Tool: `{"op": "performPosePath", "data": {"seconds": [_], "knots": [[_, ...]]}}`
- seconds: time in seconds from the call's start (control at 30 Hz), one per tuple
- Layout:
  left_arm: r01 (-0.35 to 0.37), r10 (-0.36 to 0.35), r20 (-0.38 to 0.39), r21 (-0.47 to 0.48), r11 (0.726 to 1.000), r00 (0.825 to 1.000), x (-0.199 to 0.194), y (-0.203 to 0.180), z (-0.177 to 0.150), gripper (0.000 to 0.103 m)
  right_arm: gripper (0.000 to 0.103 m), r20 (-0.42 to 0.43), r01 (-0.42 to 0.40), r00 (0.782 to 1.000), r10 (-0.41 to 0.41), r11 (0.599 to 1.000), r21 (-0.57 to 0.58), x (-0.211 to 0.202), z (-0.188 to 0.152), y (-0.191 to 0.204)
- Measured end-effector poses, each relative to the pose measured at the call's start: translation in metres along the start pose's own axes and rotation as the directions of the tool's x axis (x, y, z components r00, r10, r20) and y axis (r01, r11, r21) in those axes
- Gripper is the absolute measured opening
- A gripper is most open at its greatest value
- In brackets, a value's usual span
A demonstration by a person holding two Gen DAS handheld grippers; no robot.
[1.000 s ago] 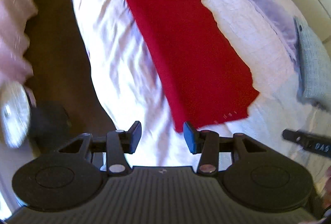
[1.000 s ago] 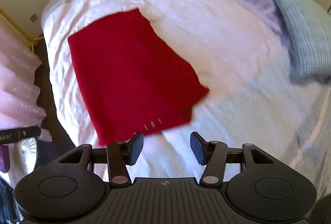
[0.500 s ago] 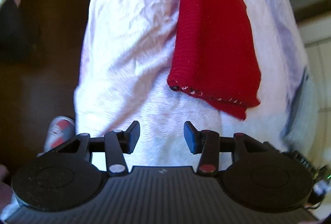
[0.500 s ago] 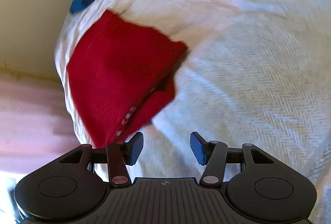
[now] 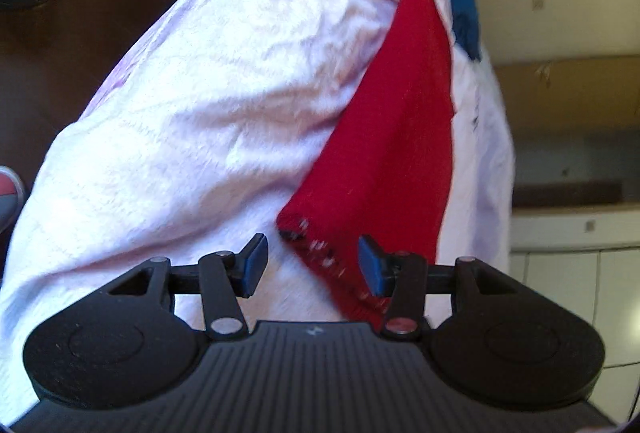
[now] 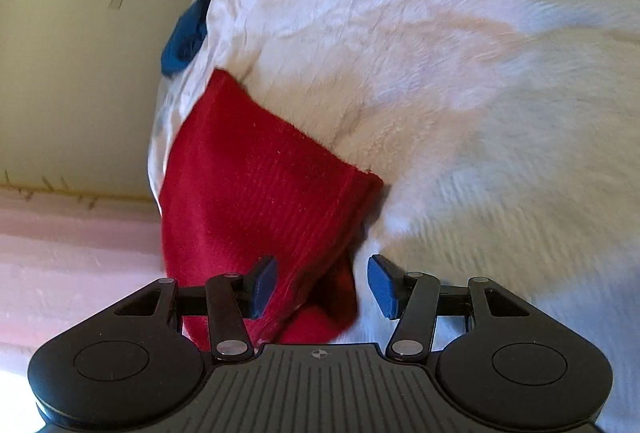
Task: Fold clothes
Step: 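Grasp the narrow end of the folded red sweater with both grippers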
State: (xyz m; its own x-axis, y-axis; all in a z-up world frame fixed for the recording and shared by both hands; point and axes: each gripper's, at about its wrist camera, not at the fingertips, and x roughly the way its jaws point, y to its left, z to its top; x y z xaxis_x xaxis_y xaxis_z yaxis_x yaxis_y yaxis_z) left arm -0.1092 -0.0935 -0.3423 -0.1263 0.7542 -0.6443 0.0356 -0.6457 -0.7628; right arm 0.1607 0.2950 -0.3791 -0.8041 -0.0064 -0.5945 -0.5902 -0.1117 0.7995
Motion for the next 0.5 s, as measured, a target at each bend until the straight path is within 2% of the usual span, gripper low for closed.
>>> {"op": "performPosePath", "data": {"seconds": [0.17,0.33,0.43,0.47,0.5], "knots": [[-0.026,0.022,0.036,0.129,0.991,0.999,0.007,-0.002,0.014,0.046,0.054,-0.013,-0.080,0.997,0.080,0.997,0.009,0.021,0.009,-0.011],[0.046,-0.045,-0.013,0.288,0.957,0.999,0.029,-0.008,0.023,0.047,0.054,-0.023,-0.151,0.988,0.151,0.988,-0.013,0.035,0.015,-0.016],[0.094,-0.082,-0.053,0.307,0.947,0.995,0.042,-0.009,0.022,0.045,0.053,-0.035,-0.168,0.985,0.166,0.985,-0.038,0.039,0.016,-0.014],[0.111,-0.096,-0.063,0.311,0.944,0.993,0.045,-0.009,0.022,0.040,0.050,-0.038,-0.174,0.984,0.172,0.984,-0.045,0.040,0.016,-0.013],[0.127,-0.109,-0.074,0.315,0.941,0.991,0.048,-0.008,0.022,0.021,0.023,-0.039,-0.164,0.986,0.162,0.985,-0.056,0.041,0.017,-0.013]]}}
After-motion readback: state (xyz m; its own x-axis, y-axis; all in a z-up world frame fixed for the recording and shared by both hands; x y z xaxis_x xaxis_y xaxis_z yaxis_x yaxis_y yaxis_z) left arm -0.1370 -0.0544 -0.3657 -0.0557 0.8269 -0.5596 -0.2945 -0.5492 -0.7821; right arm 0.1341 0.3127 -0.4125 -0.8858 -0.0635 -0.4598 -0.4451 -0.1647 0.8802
